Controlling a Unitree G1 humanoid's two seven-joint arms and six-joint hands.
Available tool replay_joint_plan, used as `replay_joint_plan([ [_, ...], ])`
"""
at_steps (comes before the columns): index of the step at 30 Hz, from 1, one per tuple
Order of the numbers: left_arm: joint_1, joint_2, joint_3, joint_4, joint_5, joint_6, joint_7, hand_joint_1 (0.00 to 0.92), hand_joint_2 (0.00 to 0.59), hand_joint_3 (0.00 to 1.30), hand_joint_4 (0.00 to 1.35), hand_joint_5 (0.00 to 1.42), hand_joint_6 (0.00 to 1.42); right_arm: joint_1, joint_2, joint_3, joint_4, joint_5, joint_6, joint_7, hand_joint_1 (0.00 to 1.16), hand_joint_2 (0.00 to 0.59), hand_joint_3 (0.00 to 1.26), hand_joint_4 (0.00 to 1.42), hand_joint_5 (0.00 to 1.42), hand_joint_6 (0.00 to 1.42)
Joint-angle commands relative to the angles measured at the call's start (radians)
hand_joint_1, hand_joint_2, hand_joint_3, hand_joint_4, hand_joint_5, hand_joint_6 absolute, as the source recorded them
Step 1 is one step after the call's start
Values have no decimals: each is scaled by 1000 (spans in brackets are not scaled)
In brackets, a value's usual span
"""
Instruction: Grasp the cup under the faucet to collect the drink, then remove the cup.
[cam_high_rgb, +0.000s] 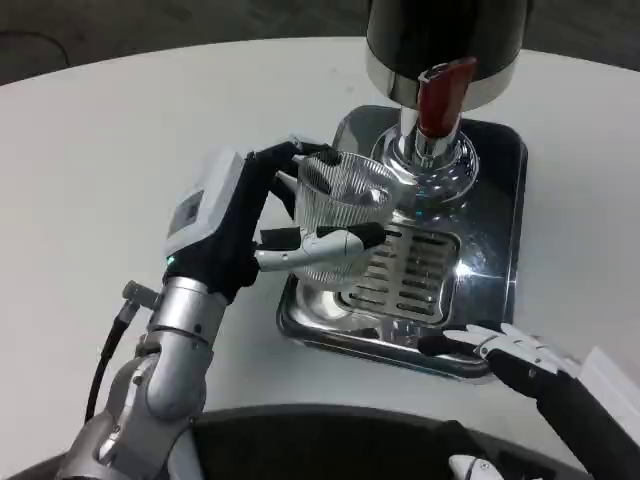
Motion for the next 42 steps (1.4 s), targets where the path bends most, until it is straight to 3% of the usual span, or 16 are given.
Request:
replay_joint_plan([
  [1,-38,-16,-13,11,4,-33,32,570,147,786,887,927,492,4,6,-11,10,13,-10,-14,541,462,259,148,71,33],
  [18,-153,-51,-70,105,29,-32,53,570,149,786,882,927,480,24,6,-28,18,33,-23,-30,541,462,259,148,71,33],
  [42,-203,-73,-106,184,42,-40,66,569,150,786,882,927,480,37,6,-36,22,44,-28,-45,541,462,259,148,71,33],
])
